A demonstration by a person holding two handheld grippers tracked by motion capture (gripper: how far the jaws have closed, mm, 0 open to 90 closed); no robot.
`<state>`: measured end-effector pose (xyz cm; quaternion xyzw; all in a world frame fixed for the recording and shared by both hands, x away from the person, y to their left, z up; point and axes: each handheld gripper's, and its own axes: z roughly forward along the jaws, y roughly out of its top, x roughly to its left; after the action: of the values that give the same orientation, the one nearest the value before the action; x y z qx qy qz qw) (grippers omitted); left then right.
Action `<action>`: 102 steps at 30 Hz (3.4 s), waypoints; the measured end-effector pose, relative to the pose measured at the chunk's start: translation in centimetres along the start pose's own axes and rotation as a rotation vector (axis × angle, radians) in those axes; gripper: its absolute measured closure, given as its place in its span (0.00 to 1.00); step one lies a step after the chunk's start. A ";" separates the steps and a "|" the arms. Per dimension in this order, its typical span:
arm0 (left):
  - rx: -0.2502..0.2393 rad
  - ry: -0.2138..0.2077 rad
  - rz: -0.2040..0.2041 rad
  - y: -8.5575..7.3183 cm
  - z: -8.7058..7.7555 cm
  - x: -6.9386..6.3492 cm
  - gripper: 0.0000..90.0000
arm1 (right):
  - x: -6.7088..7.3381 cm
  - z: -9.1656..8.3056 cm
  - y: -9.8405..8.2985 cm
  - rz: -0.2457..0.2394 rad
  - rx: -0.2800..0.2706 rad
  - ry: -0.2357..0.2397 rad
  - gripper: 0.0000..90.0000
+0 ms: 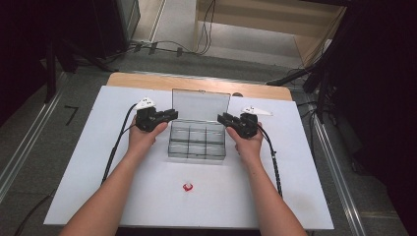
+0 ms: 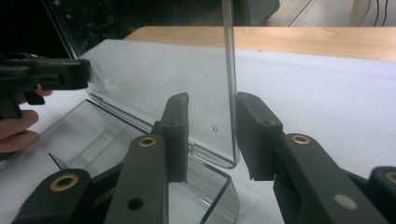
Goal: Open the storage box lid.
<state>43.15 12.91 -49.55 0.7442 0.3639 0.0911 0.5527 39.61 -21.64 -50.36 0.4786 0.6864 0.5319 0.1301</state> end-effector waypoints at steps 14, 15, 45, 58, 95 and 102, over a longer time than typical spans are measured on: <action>0.007 0.010 -0.064 -0.6 0.6 0.6 0.84 | -0.7 0.8 -0.6 0.048 0.021 0.000 0.76; 0.006 0.008 -0.067 -0.6 0.7 0.6 0.84 | -0.8 0.8 -0.6 0.053 0.019 0.006 0.76; 0.031 0.007 -0.116 -0.9 1.2 1.0 0.73 | -2.0 1.4 -1.1 0.169 0.016 0.073 0.72; 0.038 0.021 -0.139 -0.9 1.3 1.1 0.67 | -2.3 1.5 -1.2 0.229 0.030 0.080 0.67; 0.076 -0.024 -0.095 -0.7 -0.2 0.2 0.23 | -0.3 -0.3 -1.3 0.043 0.078 -0.019 0.15; 0.079 -0.047 -0.079 -0.9 -1.6 -0.9 0.02 | 1.6 -2.1 -1.4 -0.016 0.078 -0.028 0.00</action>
<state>41.29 13.65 -49.56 0.7526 0.3830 0.0373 0.5344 36.70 -21.61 -50.20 0.4851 0.7085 0.4970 0.1250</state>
